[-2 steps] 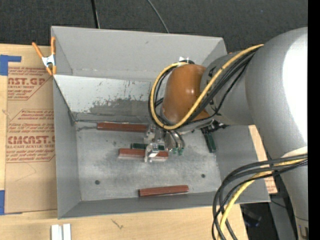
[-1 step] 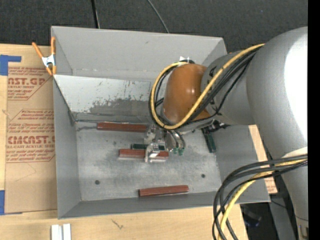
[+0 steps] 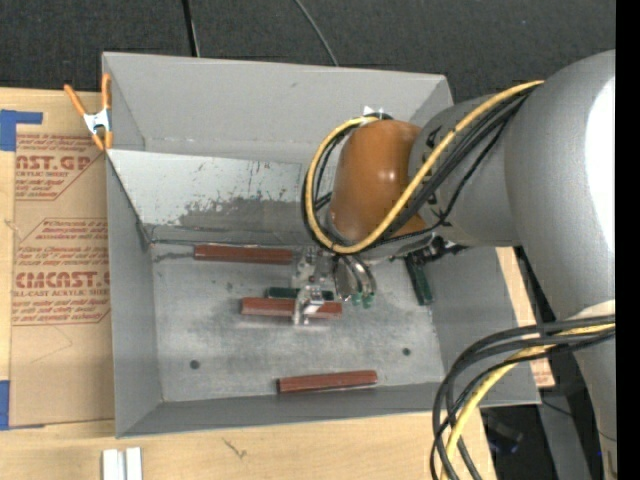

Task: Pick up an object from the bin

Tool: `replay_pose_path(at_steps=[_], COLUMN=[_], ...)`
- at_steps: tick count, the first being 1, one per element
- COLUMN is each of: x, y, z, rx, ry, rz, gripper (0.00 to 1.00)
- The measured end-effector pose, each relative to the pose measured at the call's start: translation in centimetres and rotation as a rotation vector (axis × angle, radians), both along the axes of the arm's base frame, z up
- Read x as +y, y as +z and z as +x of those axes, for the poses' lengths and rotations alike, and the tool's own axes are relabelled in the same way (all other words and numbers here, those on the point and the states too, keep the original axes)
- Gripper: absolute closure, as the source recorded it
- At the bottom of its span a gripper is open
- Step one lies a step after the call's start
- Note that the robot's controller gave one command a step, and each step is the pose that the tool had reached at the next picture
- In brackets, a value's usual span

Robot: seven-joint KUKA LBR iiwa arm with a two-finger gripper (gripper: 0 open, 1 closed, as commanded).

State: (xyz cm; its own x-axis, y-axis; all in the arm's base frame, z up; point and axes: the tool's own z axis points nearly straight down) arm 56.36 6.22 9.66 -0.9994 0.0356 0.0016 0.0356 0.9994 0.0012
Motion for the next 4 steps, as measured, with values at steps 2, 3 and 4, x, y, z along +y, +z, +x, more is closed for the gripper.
replay_pose_path(at_steps=[2,3,4], x=[0.0,0.0,0.0], y=[2.7,3.5,4.3], z=[0.2,0.2,0.2], rx=[-0.004,-0.004,-0.003], ry=[0.000,0.000,0.000], rz=[0.000,0.000,0.000], gripper=[1.00,1.00,1.00])
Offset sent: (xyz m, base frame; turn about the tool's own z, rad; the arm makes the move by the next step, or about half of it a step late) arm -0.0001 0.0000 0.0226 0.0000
